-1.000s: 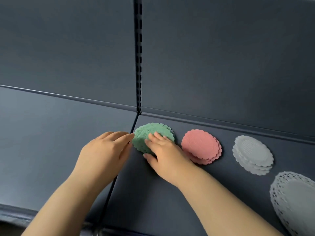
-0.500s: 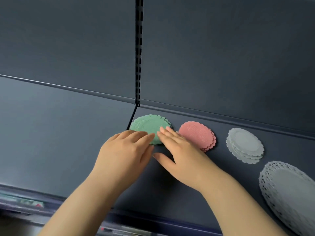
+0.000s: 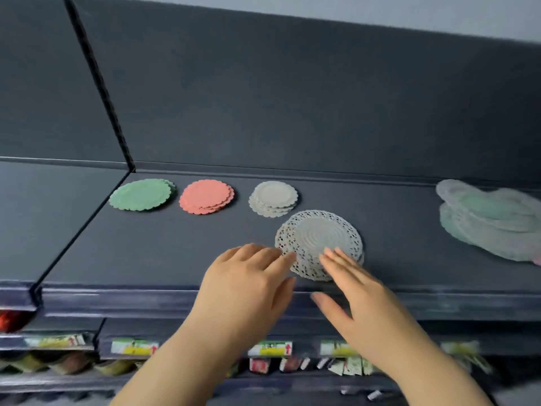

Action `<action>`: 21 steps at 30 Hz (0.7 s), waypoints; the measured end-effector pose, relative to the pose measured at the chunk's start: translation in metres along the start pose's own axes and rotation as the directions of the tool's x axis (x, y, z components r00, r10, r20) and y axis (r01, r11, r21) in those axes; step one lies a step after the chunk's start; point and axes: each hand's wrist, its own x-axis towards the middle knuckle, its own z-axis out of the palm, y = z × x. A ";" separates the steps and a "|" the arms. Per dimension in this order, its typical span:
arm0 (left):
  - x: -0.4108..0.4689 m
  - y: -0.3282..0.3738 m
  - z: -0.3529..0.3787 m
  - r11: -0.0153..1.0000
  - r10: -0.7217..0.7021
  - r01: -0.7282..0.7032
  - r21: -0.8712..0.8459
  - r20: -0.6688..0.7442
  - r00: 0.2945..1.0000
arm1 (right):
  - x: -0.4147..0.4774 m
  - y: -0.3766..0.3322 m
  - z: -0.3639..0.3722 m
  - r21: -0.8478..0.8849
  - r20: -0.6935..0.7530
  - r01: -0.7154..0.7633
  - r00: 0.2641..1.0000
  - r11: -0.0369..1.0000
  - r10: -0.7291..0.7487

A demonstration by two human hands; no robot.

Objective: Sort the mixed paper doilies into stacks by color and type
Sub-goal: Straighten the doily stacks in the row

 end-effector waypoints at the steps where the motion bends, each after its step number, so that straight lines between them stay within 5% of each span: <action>1: 0.000 0.025 0.004 1.000 0.021 -0.021 -0.013 0.007 1.000 | -0.022 0.014 -0.008 -0.002 -0.007 -0.032 0.999 0.999 0.032; 11: 0.002 0.183 0.045 0.990 0.142 -0.140 -0.036 0.093 0.985 | -0.171 0.109 -0.042 0.018 -0.045 -0.246 0.968 0.969 0.247; 21: 0.041 0.181 0.062 0.988 0.147 -0.145 -0.058 0.016 0.989 | -0.137 0.135 -0.055 0.042 -0.124 -0.267 0.955 0.963 0.270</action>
